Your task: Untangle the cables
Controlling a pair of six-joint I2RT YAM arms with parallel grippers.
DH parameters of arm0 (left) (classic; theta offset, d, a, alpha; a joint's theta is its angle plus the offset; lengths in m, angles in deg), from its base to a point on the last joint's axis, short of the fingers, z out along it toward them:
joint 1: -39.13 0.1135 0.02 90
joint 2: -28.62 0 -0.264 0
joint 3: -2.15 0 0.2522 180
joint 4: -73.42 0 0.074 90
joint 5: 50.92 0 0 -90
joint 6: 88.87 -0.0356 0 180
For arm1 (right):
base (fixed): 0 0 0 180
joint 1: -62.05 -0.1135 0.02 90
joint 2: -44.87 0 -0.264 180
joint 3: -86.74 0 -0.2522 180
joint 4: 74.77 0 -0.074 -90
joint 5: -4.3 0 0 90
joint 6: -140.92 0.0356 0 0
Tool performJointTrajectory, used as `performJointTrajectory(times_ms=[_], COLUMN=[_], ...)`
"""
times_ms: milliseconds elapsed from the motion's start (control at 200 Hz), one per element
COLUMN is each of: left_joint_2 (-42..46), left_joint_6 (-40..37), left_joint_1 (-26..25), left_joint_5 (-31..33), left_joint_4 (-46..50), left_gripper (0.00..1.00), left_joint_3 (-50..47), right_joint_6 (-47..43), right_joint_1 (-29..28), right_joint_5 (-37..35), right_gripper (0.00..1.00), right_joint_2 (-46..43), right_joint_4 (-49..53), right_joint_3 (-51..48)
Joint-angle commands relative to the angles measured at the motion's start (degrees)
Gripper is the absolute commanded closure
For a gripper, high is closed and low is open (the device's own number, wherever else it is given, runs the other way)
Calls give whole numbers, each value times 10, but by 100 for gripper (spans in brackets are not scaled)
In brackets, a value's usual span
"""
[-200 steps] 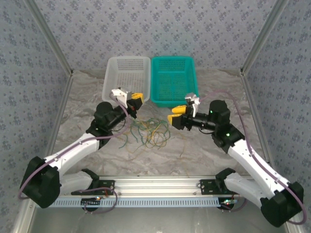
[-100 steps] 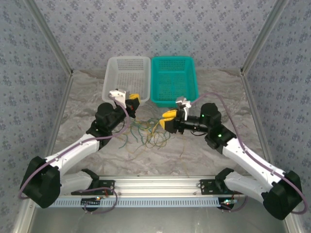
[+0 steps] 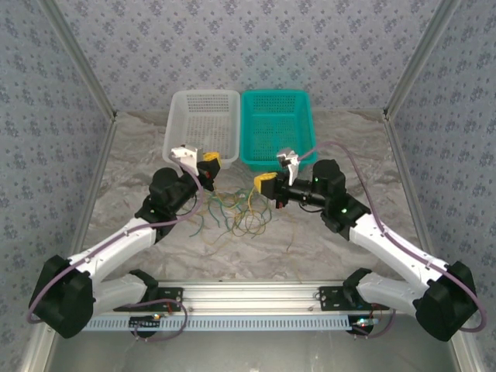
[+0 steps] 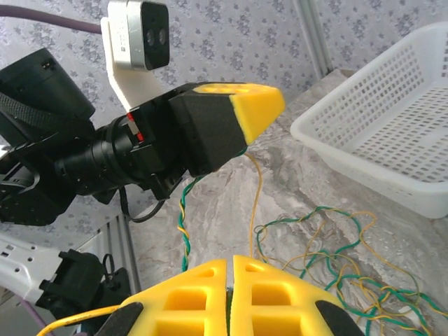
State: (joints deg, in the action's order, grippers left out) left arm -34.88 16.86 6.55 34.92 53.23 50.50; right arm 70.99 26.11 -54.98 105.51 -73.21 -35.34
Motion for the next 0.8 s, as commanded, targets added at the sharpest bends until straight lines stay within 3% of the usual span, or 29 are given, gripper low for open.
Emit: performJointTrajectory(times_ms=[0, 30, 55, 95, 150, 260, 295, 500, 690, 795], left_joint_2=[10, 11, 14, 21, 33, 65, 76, 89, -4, -48], left_joint_6=[0, -2, -4, -8, -19, -25, -22, -25, -127, -151], left_joint_1=[4, 4, 3, 3, 2, -4, -4, -17, -96, -116], left_joint_5=[4, 1, -3, -17, -38, -50, -53, -116, -155, -155], left_joint_4=[6, 9, 13, 27, 52, 106, 121, 207, 380, 415], left_gripper=[91, 68, 57, 52, 34, 28, 16, 13, 14, 14], left_joint_3=[5, 6, 8, 17, 33, 72, 84, 184, 314, 329], right_joint_6=[-23, -29, -33, -39, -43, -43, -44, -64, -38, -24], right_joint_1=[4, 1, -1, -4, -6, -11, -15, -59, -78, -78], right_joint_5=[-32, -40, -47, -59, -83, -143, -168, -283, -337, -368], right_gripper=[100, 100, 100, 100, 100, 100, 100, 100, 100, 100], right_joint_2=[-17, -15, -13, -11, -8, -1, 2, 24, 46, 44], right_joint_4=[32, 44, 51, 65, 84, 120, 134, 179, 196, 199], right_joint_3=[35, 40, 46, 53, 64, 90, 101, 150, 185, 188])
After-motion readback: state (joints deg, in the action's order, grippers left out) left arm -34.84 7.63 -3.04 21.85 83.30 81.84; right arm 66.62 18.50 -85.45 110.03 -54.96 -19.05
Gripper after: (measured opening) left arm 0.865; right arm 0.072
